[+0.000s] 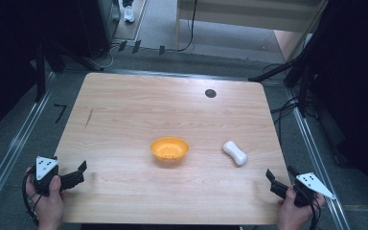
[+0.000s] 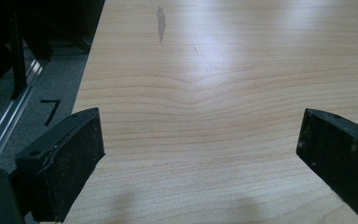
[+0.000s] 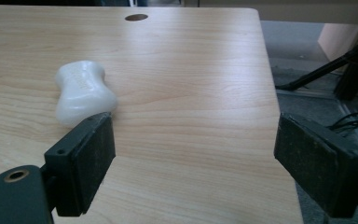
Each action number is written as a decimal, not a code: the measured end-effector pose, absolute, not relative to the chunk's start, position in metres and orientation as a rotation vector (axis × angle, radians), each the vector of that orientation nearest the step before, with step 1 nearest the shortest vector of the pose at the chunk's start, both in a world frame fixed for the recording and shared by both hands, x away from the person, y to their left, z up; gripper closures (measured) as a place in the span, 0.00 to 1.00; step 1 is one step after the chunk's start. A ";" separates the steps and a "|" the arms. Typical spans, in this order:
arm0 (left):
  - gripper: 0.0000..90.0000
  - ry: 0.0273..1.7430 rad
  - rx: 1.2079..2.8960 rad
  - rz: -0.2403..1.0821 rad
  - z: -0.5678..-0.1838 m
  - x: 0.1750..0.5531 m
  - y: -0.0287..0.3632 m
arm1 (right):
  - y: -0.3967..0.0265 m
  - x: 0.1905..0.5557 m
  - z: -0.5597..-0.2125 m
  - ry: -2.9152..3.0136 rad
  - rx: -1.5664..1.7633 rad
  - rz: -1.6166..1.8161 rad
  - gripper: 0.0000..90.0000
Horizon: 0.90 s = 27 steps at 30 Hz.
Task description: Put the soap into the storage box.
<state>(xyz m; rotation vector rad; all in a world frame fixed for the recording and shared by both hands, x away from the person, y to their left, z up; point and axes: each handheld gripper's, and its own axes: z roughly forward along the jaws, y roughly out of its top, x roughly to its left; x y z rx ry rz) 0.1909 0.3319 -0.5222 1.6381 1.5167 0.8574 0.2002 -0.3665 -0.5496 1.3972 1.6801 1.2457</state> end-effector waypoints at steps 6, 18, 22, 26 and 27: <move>0.01 1.513 1.640 0.861 -0.522 0.190 0.332 | -0.362 0.204 -0.550 1.741 1.407 1.184 0.14; 0.01 1.510 1.643 0.860 -0.522 0.191 0.331 | -0.349 0.232 -0.532 2.023 1.500 0.911 0.15; 0.01 1.512 1.641 0.856 -0.522 0.190 0.332 | -0.339 0.245 -0.525 2.104 1.529 0.796 0.15; 0.01 1.510 1.638 0.854 -0.522 0.190 0.332 | -0.328 0.262 -0.517 2.213 1.548 0.681 0.15; 0.01 1.509 1.639 0.852 -0.522 0.191 0.332 | -0.326 0.266 -0.515 2.242 1.553 0.676 0.15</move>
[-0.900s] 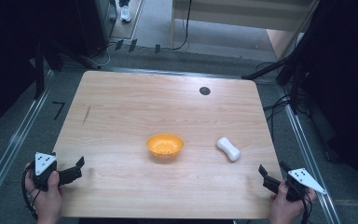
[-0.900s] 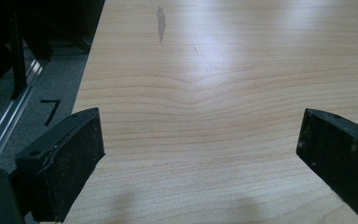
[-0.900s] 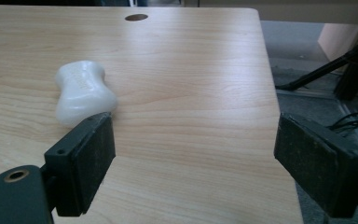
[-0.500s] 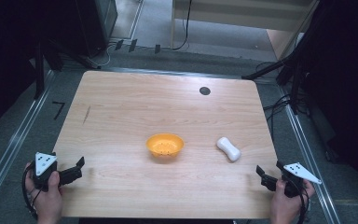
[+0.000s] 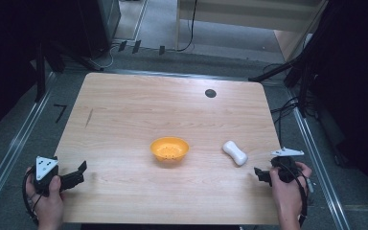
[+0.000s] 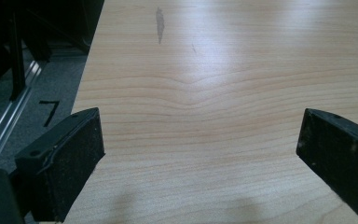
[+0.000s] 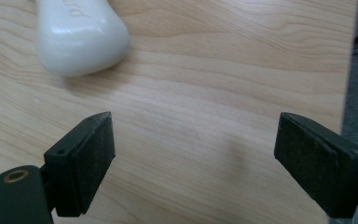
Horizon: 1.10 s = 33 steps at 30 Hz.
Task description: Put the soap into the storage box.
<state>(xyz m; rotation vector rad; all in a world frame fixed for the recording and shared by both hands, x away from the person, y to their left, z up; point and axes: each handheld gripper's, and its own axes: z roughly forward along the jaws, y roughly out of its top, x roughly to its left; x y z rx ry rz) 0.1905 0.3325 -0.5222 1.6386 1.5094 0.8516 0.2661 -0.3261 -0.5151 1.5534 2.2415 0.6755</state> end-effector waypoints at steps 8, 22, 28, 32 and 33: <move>0.01 1.512 1.633 0.851 -0.522 0.191 0.333 | -0.307 0.292 -0.507 2.412 1.568 0.562 0.15; 0.01 1.518 1.635 0.847 -0.522 0.191 0.333 | -0.277 0.314 -0.495 2.568 1.547 0.369 0.15; 0.01 1.521 1.634 0.845 -0.522 0.191 0.333 | -0.265 0.322 -0.492 2.581 1.515 0.331 0.17; 0.01 1.521 1.636 0.845 -0.522 0.191 0.333 | -0.254 0.328 -0.490 2.607 1.476 0.320 0.17; 0.01 1.521 1.636 0.844 -0.522 0.191 0.333 | -0.251 0.329 -0.490 2.609 1.465 0.316 0.17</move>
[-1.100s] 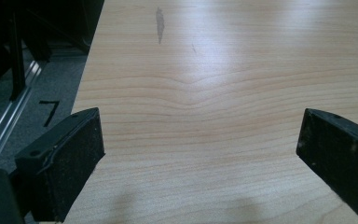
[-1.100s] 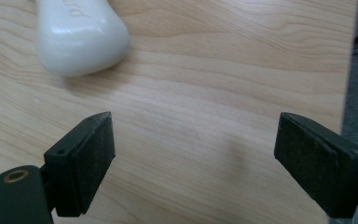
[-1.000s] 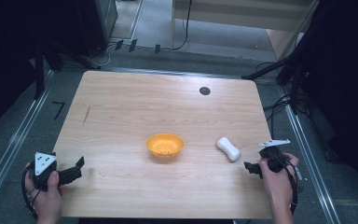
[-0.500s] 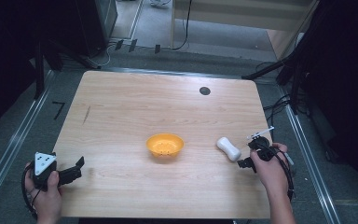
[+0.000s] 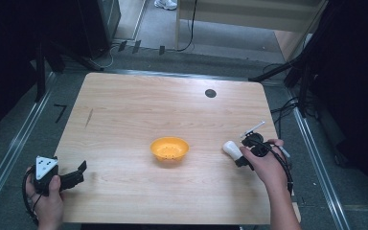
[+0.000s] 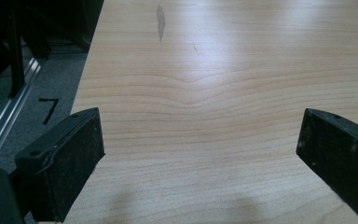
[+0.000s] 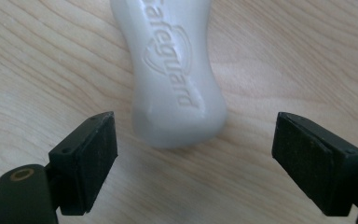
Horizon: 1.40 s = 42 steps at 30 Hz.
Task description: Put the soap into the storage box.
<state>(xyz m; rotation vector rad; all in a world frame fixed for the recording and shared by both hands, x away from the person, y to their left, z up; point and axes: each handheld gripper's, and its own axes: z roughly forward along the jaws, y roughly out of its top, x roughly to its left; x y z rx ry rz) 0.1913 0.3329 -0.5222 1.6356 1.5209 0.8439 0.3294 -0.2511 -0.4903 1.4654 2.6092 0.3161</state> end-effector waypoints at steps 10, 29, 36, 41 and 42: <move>0.01 1.521 1.635 0.842 -0.522 0.192 0.333 | -0.230 0.343 -0.489 2.645 1.423 0.324 0.27; 0.01 1.523 1.633 0.841 -0.522 0.192 0.333 | -0.222 0.359 -0.505 2.696 1.398 0.275 0.56; 0.01 1.522 1.636 0.842 -0.522 0.192 0.333 | -0.225 0.360 -0.507 2.708 1.419 0.314 0.56; 0.01 1.521 1.636 0.842 -0.522 0.191 0.333 | -0.226 0.359 -0.507 2.723 1.372 0.320 0.56; 0.01 1.519 1.634 0.841 -0.522 0.191 0.333 | -0.226 0.359 -0.507 2.724 1.377 0.319 0.56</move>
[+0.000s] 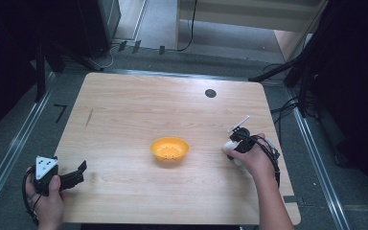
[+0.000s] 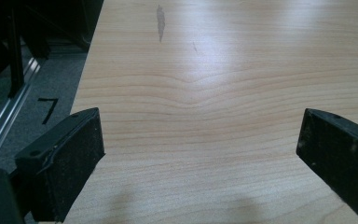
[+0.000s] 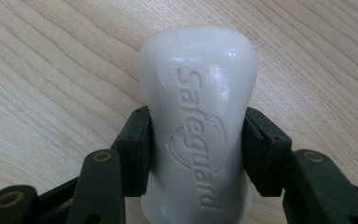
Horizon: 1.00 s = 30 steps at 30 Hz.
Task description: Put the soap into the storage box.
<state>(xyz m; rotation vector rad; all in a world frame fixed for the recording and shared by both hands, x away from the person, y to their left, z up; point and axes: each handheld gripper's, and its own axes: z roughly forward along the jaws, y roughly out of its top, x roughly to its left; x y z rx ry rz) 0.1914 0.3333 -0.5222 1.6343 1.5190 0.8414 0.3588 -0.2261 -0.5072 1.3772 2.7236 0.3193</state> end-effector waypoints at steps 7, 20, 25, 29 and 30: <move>0.01 1.522 1.635 0.841 -0.522 0.192 0.333 | -0.228 0.357 -0.508 2.723 1.362 0.353 0.57; 0.01 1.522 1.635 0.843 -0.522 0.192 0.333 | -0.233 0.356 -0.507 2.754 1.298 0.389 0.57; 0.01 1.520 1.635 0.845 -0.522 0.191 0.333 | -0.233 0.353 -0.504 2.750 1.276 0.412 0.57; 0.01 1.520 1.635 0.845 -0.522 0.191 0.333 | -0.230 0.348 -0.494 2.741 1.246 0.455 0.57; 0.01 1.519 1.634 0.844 -0.522 0.191 0.333 | -0.229 0.348 -0.491 2.741 1.240 0.461 0.57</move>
